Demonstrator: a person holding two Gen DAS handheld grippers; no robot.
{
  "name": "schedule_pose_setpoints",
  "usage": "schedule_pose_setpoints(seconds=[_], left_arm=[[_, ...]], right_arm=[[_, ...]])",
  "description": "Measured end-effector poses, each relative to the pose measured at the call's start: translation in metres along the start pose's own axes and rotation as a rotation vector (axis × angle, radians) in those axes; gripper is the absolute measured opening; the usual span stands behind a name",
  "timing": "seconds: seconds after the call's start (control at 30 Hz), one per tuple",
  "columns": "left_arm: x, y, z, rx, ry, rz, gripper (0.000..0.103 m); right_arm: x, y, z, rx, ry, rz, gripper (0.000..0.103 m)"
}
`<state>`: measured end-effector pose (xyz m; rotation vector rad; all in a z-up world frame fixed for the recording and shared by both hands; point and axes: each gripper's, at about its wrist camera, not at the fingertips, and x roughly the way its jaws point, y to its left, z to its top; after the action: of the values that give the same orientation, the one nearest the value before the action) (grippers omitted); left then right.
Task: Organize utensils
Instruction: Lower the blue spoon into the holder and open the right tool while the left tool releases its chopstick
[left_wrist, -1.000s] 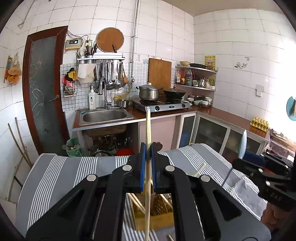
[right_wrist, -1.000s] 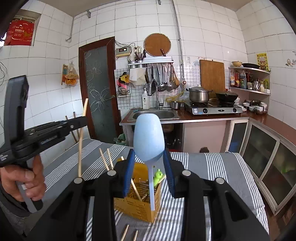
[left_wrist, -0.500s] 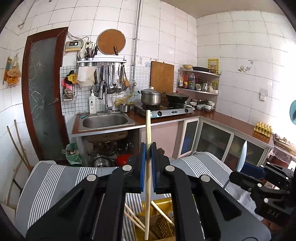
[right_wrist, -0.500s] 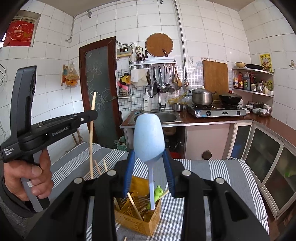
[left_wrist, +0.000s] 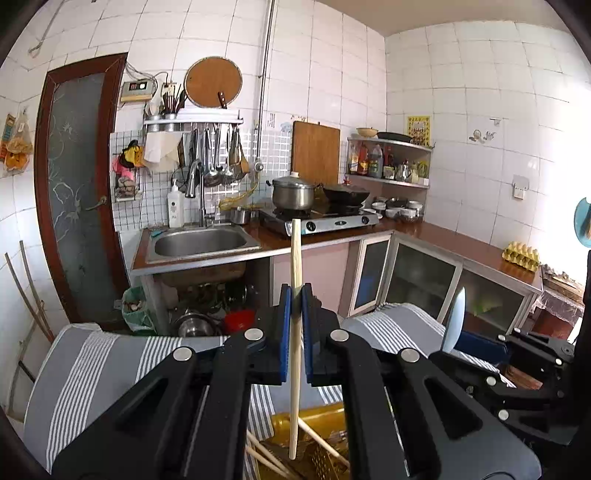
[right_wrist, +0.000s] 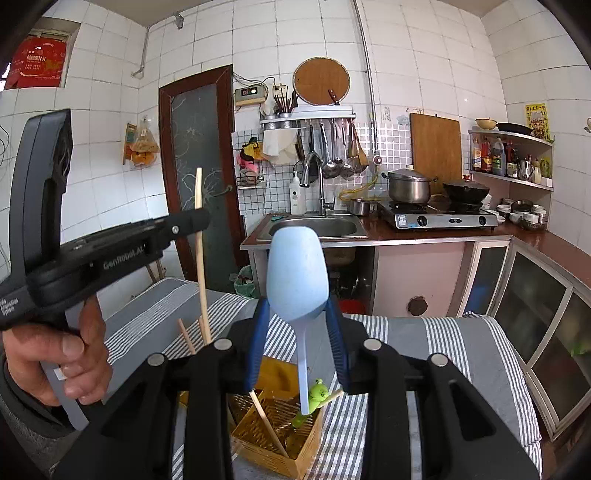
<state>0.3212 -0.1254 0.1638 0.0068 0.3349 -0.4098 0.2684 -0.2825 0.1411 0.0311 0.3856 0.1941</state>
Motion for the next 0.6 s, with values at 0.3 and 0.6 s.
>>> schedule_pose_setpoints(seconds=[0.3,0.6], left_arm=[[0.003,0.008,-0.031,-0.015,0.09,-0.001,0.005],[0.009,0.027,-0.058,-0.081,0.157,0.022,0.052]], right_arm=[[0.011,0.004,-0.01,0.012,0.033,0.024,0.032],[0.014,0.001,-0.015,0.019,0.056,-0.009,0.047]])
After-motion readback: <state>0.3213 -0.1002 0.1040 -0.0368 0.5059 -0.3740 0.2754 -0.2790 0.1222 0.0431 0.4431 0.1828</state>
